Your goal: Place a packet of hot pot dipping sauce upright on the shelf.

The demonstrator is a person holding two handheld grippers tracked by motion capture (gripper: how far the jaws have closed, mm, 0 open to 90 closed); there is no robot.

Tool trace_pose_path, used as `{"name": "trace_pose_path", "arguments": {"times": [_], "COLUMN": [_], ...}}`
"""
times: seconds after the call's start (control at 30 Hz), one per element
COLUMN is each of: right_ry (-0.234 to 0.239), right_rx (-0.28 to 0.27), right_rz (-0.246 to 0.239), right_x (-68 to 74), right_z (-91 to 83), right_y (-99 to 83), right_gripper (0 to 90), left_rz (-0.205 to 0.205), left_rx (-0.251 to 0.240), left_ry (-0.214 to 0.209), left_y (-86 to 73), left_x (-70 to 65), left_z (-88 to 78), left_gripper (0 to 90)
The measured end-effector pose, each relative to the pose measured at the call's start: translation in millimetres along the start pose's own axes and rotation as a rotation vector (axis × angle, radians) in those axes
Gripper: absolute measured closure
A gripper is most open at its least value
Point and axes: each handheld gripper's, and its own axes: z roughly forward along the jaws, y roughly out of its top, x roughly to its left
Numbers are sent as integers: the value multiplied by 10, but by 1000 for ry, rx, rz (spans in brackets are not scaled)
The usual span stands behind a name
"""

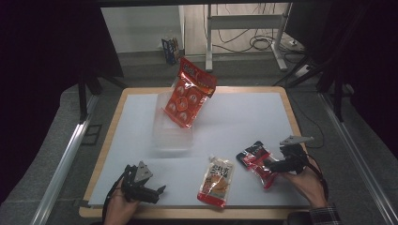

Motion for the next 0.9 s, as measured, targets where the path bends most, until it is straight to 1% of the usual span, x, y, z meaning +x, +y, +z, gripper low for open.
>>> {"name": "trace_pose_path", "arguments": {"times": [0.1, 0.13, 0.2, 0.27, 0.4, 0.5, 0.6, 0.67, 0.73, 0.83, 0.9], "right_ry": [18, 23, 26, 29, 43, 70, 76, 76, 72, 62, 59], "right_rx": [23, 38, 59, 76, 83, 99, 116, 120, 123, 129, 134], "right_rz": [6, 6, 3, -10, -5, 4, 1, 2, -7, -35, -42], "right_x": [14, 20, 33, 46, 61, 63, 82, 83, 99, 138, 152], "right_z": [51, 76, 113, 148, 186, 228, 260, 263, 262, 254, 248], "right_y": [-32, -43, -56, -66, -74, -97, -112, -112, -113, -109, -104], "right_gripper": [42, 36, 31, 28, 28, 28, 30, 37, 54, 102, 129], "left_rz": [0, 1, 2, 3, 4, 7, 10, 10, 11, 11, 11], "left_rx": [0, 0, 1, 1, 2, 4, 6, 7, 7, 8, 7], "left_ry": [0, -1, -2, -3, -3, -2, -2, -2, -3, -3, -3], "left_y": [0, 0, 0, 0, 0, 2, 4, 5, 5, 5, 6], "left_x": [-1, -1, -1, -2, -3, -7, -11, -13, -14, -14, -15], "left_z": [1, 1, 2, 3, 5, 3, 4, 4, 6, 7, 7], "left_gripper": [0, 0, 0, 0, 0, 0, 0, 0, 0, 0, 0]}}
